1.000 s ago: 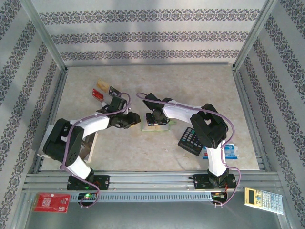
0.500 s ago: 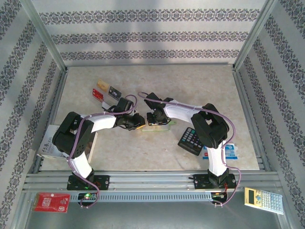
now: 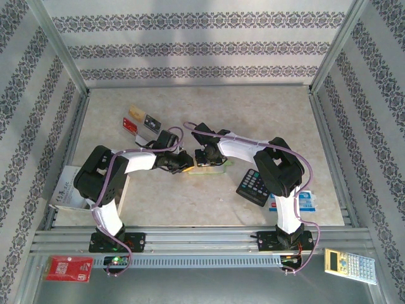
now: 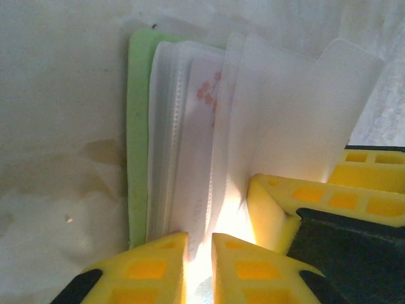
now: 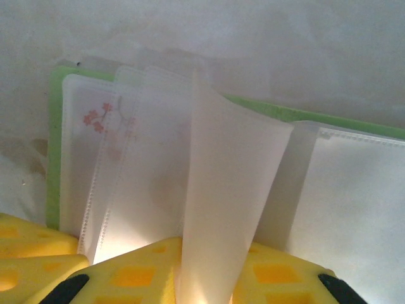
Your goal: Take the credit cards out of the card holder
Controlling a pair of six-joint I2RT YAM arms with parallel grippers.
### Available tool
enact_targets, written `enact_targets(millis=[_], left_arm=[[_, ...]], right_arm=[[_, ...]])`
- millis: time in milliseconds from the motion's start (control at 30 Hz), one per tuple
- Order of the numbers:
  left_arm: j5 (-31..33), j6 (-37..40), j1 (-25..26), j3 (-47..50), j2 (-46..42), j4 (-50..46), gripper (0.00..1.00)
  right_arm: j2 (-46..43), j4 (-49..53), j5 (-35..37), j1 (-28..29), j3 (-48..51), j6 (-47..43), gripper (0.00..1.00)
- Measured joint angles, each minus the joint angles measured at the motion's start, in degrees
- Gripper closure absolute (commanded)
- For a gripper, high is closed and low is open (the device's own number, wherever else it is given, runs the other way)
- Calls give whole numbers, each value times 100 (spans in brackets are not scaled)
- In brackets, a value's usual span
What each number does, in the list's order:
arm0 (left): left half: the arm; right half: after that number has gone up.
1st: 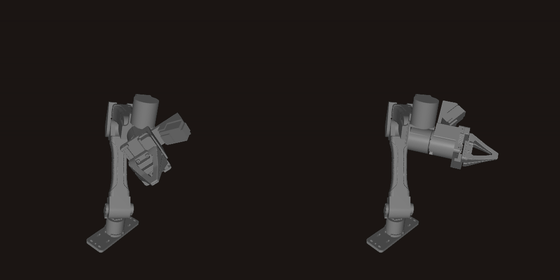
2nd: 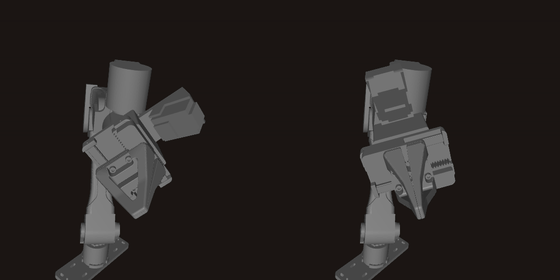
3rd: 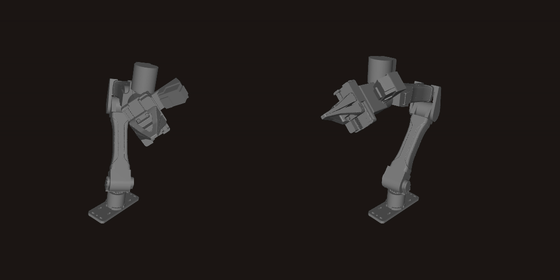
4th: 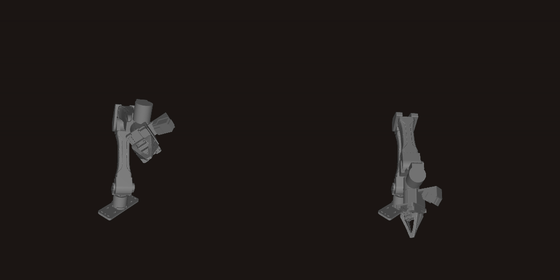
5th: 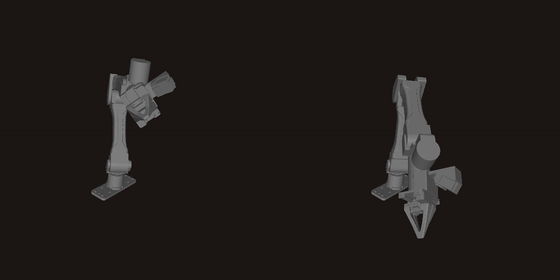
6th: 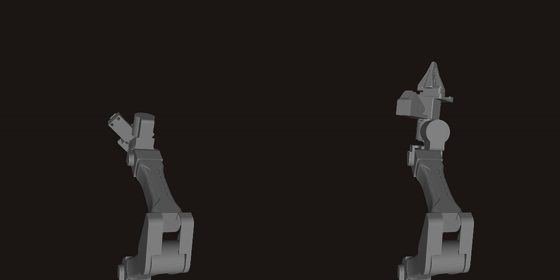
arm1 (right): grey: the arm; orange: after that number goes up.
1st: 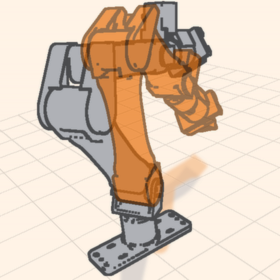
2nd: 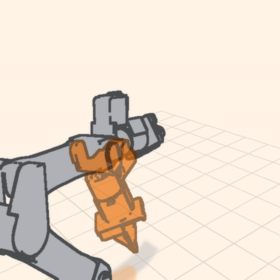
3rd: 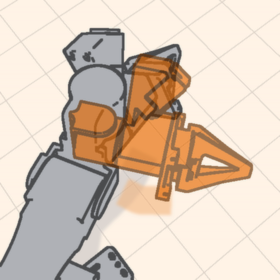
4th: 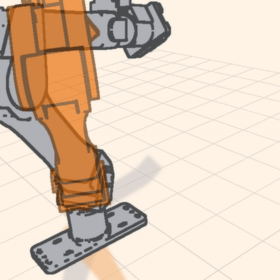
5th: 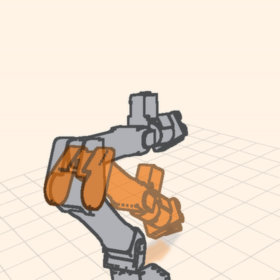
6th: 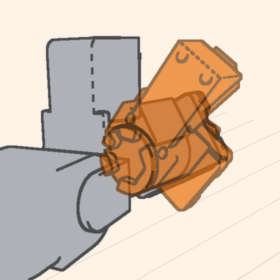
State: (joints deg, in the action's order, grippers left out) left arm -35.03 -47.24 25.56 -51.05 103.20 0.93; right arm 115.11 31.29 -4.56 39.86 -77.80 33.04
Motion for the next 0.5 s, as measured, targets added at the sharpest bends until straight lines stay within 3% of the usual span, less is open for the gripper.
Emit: enact_targets(millis=[267,500], left_arm=[[-98,-42,31,-9,74,90,87],[-79,-35,33,-63,125,85,87]], right_arm=[[-44,-37,-79,-37,44,20,74],[-256,-127,-162,-92,247,151,65]])
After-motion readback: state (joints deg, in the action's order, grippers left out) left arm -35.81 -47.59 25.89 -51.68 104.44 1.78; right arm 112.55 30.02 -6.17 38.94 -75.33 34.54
